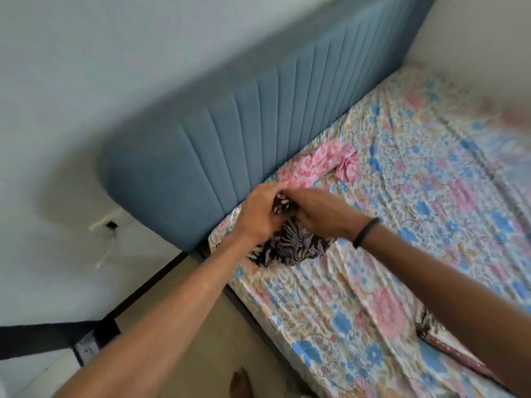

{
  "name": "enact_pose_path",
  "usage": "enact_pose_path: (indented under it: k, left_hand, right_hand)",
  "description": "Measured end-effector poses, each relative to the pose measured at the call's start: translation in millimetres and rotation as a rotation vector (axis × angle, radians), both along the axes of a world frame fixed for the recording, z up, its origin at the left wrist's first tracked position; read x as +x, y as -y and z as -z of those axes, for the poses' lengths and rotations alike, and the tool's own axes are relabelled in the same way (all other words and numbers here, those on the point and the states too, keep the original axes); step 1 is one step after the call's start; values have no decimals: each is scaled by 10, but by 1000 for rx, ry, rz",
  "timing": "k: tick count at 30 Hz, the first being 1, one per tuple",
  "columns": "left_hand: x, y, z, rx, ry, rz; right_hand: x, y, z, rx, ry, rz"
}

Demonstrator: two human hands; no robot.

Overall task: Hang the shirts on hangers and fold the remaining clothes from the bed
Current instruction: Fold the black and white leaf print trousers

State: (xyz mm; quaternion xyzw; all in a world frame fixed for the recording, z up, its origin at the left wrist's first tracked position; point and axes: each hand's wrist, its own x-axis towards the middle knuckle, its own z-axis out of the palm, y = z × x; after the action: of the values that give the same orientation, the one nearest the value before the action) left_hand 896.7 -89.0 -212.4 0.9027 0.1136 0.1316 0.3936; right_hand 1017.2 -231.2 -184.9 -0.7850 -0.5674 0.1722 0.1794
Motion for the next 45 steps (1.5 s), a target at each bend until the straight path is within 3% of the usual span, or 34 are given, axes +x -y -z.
enact_pose_path:
  k: [8, 13, 16, 21, 30, 32, 35, 41, 45]
  left_hand:
    - [128, -400, -2892, 268, 424, 52]
    - [-219, -339, -4179, 30, 765, -257]
    - [-560, -219, -4602, 30, 947, -313]
    - [-864, -122, -4406, 216, 853, -265]
    - [-1248, 21, -3868, -372, 902, -266]
    - [-1309, 120, -3815, -403, 942, -270]
    - [-1383, 277, -3634, -301, 942, -245]
    - [-1541, 642, -2927, -149, 646, -7]
    - [-1549, 782, -2644, -307, 485, 20]
  right_hand:
    - [169, -96, -3136, 148, 344, 189]
    - [-439, -283, -4740, 312, 597, 346]
    - [-1024, -299, -5353, 444, 804, 412]
    - [-1603, -136, -5917, 526, 1105, 320]
    - [-1720, 247, -5865, 332, 1303, 201]
    - [-1770, 323, -5820, 334, 1325, 213]
    - [-1864, 424, -5817, 333, 1341, 239]
    - [-1942, 595, -5841, 319, 1355, 266]
    - [-1989, 701, -5846, 292, 1350, 263]
